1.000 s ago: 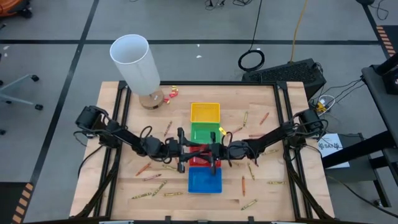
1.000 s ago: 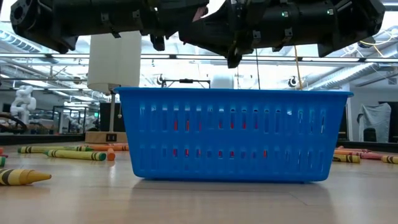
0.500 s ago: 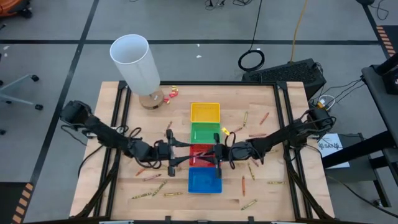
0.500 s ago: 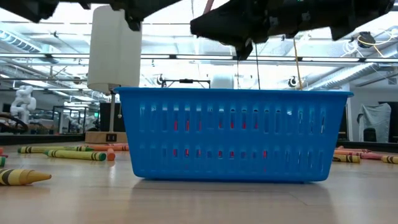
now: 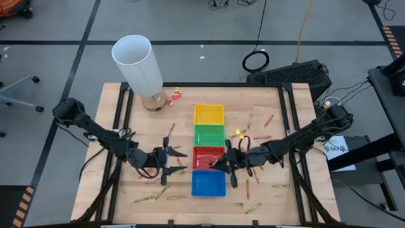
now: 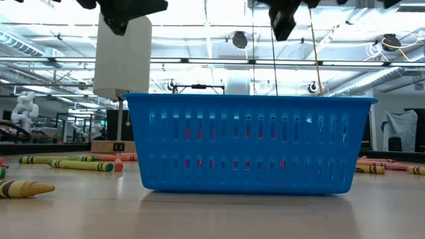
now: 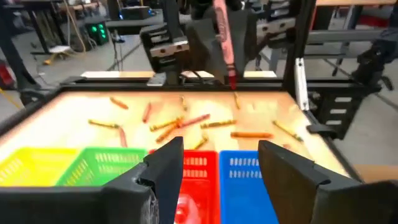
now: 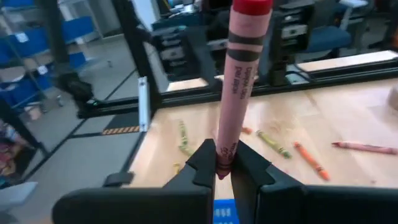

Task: Sort crayons
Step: Put the red crayon into the blue bin

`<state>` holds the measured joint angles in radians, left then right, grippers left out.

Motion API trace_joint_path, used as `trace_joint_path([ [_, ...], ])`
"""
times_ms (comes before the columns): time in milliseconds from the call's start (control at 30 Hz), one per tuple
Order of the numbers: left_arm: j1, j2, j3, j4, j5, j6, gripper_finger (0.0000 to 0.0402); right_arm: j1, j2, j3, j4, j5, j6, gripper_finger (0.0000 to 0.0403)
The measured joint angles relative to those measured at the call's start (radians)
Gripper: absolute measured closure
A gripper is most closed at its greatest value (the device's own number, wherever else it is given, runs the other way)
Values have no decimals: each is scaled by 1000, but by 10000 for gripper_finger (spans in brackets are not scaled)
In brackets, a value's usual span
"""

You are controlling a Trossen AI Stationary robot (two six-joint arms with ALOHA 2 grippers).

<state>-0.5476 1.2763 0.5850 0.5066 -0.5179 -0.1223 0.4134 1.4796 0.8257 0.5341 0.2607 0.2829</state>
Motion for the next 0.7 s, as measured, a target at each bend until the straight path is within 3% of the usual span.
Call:
trace_joint_path([
  [400, -45, 44, 0, -2, -23, -212, 195, 127, 0, 1, -12, 26, 129, 390],
  [600, -48, 102, 0, 119, -44, -212, 195, 170, 49, 100, -248, 132, 185, 390],
  [700, -48, 131, 0, 149, -53, -213, 195, 172, 81, 181, -377, 132, 196, 390],
])
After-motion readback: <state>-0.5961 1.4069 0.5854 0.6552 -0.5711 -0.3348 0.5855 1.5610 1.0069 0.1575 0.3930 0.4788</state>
